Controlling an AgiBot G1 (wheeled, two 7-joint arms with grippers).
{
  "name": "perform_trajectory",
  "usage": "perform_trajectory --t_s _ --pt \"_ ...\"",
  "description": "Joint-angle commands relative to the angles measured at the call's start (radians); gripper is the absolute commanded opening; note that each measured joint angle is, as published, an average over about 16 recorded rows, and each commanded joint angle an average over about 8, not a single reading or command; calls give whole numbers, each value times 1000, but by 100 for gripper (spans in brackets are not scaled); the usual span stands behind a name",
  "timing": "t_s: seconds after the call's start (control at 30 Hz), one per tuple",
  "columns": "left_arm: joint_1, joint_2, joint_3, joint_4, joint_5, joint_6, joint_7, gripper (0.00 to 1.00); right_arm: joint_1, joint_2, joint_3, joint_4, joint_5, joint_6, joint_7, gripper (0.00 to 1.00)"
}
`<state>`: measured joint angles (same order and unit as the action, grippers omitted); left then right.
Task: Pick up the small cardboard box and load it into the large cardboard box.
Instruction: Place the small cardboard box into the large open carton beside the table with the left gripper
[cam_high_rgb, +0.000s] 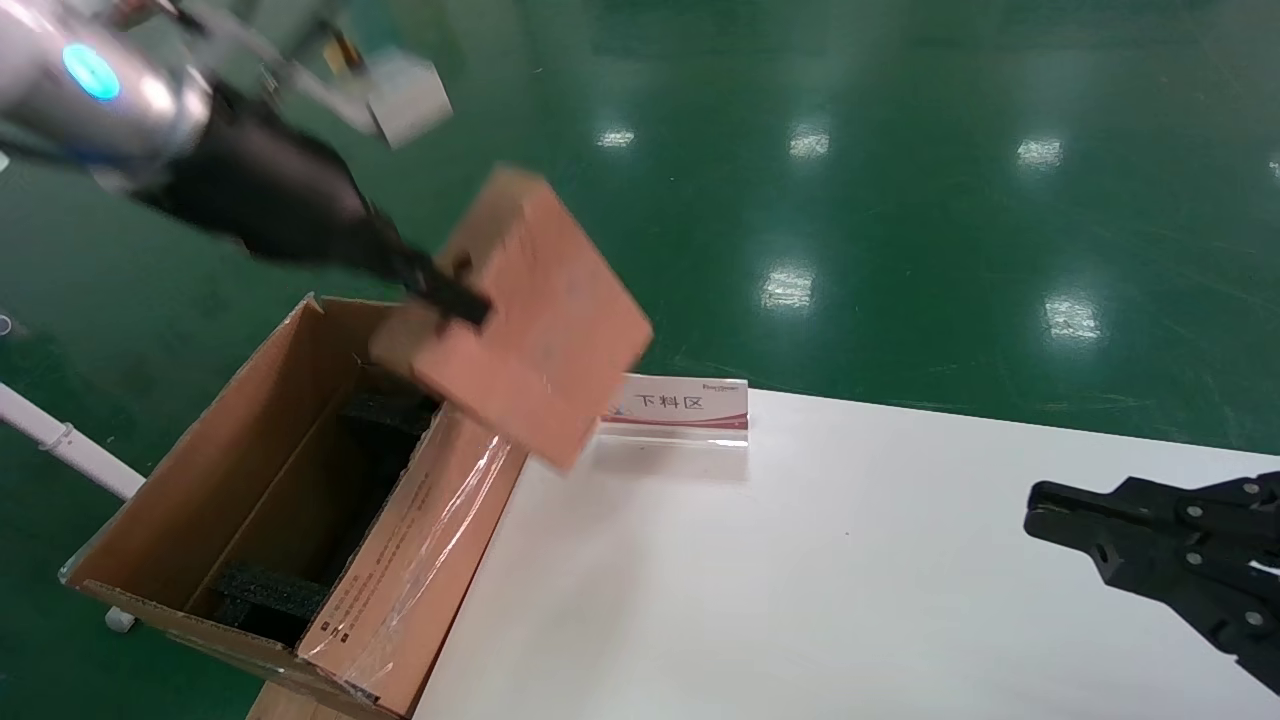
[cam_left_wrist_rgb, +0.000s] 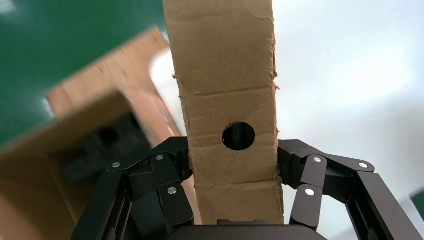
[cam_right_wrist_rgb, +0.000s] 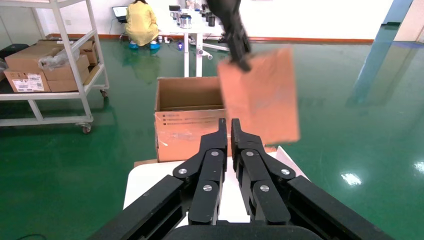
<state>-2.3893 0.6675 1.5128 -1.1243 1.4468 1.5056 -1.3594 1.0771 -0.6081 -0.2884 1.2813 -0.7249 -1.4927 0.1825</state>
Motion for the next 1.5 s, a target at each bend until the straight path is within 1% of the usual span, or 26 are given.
perform_trajectory --t_s 0.03,0.17,0.33,0.47,0.57,0.7,0.8,0.83,1.07,1.1,1.3,1.5 --pt "-35 -1 -17 41 5 1 24 0 0 0 0 0 0 0 0 0" --pt "-102 15 -16 161 36 45 98 0 0 0 0 0 0 0 0 0" --pt "-180 44 33 310 78 83 210 0 0 0 -1 0 0 0 0 0" --pt "-230 59 110 399 100 91 298 0 0 0 -1 0 1 0 0 0" --pt "-250 65 180 449 104 94 352 0 0 0 -1 0 1 0 -1 0" --pt "-248 66 272 502 85 93 404 0 0 1 -1 0 1 1 -1 0" --pt "-231 63 325 534 53 91 427 0 0 1 -2 0 1 1 -1 0" --pt "-224 63 340 543 42 90 433 0 0 1 -2 0 1 1 -1 6" --pt "-175 61 419 589 -16 81 461 0 0 1 -2 0 1 1 -1 93" --pt "-169 60 427 595 -21 79 464 0 0 1 -2 0 1 1 -1 100" --pt "-131 54 458 627 -44 65 469 0 1 1 -3 0 2 1 -1 100" --pt "-82 55 469 655 -60 38 457 0 1 1 -3 0 2 1 -1 100"
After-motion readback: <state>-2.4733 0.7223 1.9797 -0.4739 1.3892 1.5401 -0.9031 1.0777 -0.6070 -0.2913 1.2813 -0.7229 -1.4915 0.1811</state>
